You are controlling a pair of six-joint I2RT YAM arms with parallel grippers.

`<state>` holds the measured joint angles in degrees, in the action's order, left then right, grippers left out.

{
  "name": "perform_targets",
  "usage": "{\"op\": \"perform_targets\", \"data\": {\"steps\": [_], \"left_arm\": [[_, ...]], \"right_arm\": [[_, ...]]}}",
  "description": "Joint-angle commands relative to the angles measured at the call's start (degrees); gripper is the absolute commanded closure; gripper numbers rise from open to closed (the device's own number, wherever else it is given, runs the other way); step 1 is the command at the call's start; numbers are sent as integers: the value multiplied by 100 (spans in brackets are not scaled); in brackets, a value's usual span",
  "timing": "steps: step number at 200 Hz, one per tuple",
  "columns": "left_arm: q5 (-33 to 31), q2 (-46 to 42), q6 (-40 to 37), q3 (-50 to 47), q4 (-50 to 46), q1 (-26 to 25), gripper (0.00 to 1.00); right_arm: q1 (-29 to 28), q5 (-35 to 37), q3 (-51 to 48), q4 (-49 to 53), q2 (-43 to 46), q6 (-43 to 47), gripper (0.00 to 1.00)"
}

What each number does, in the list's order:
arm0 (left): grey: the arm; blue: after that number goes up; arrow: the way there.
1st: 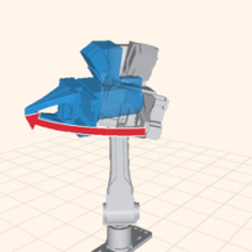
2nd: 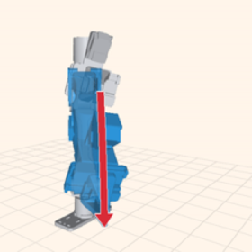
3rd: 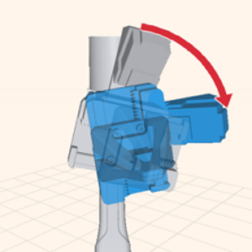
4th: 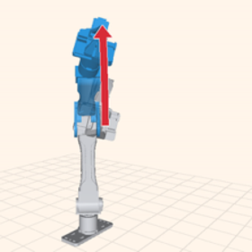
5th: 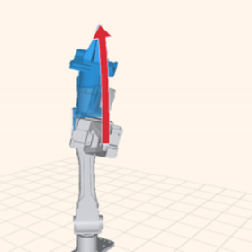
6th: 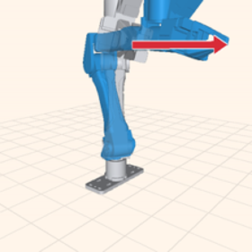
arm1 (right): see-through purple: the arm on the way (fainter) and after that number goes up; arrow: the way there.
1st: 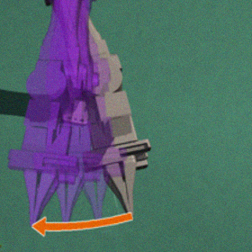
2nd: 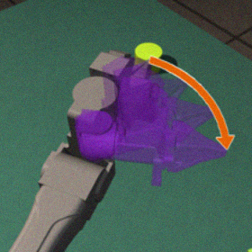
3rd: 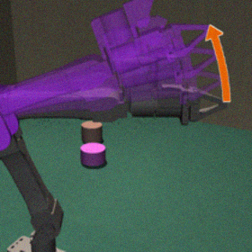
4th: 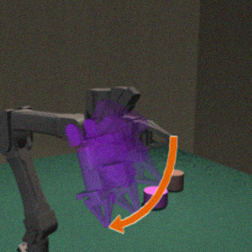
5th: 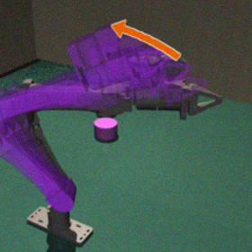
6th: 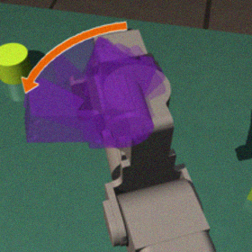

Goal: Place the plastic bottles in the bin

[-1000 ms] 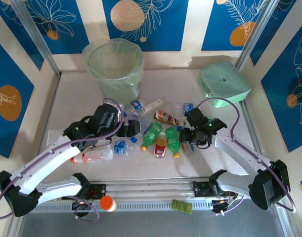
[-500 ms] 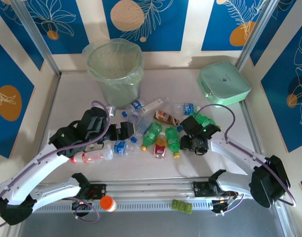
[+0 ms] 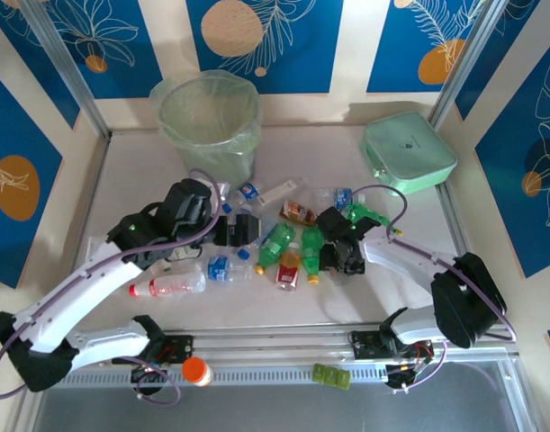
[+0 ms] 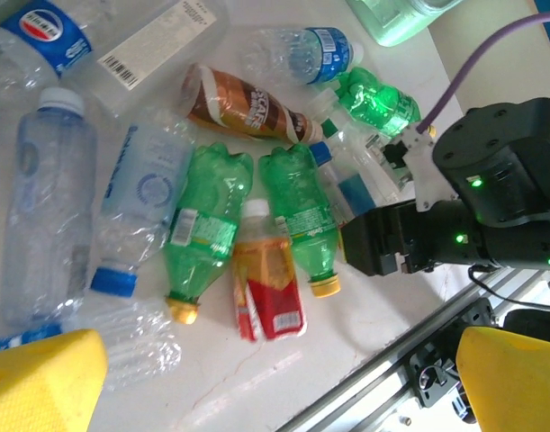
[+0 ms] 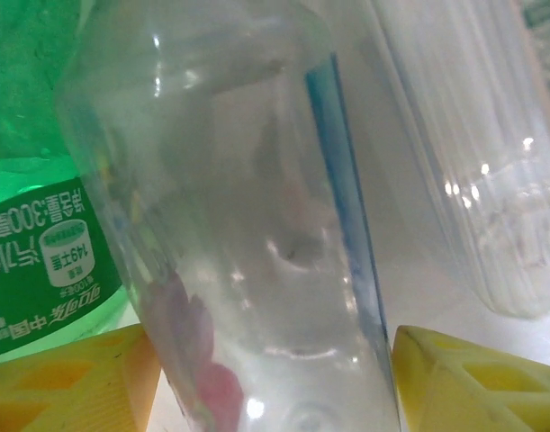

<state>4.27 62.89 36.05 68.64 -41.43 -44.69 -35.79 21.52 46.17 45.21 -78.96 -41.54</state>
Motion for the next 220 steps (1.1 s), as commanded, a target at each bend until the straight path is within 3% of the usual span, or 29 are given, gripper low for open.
{"op": "perform_targets", "data": {"steps": [1,28,63,160,176,203,220], "left_arm": [[248,255,-320,-30,786,45,1],[677,423,-335,61,1116,42,1],[381,273,-468,-24,1046,44,1],[-277,-13,-625,84,381,46,1],[-442,-164,-625,-18,467,46,1],[-602,-229,-536,-44,531,56,1],[-561,-314,-559,-128,692,57,1]], "right_arm": [[-68,110,119,-50,-228,12,32],[-60,135,96,-144,-194,-38,38],[-66,179,87,-163,-140,36,50],[-460,-164,398,807,1519,-141,57],[-660,-77,613,956,1813,-106,55],[-833,-152,978,733,2371,-9,51],[-825,-736,1163,206,2643,295,51]]}}
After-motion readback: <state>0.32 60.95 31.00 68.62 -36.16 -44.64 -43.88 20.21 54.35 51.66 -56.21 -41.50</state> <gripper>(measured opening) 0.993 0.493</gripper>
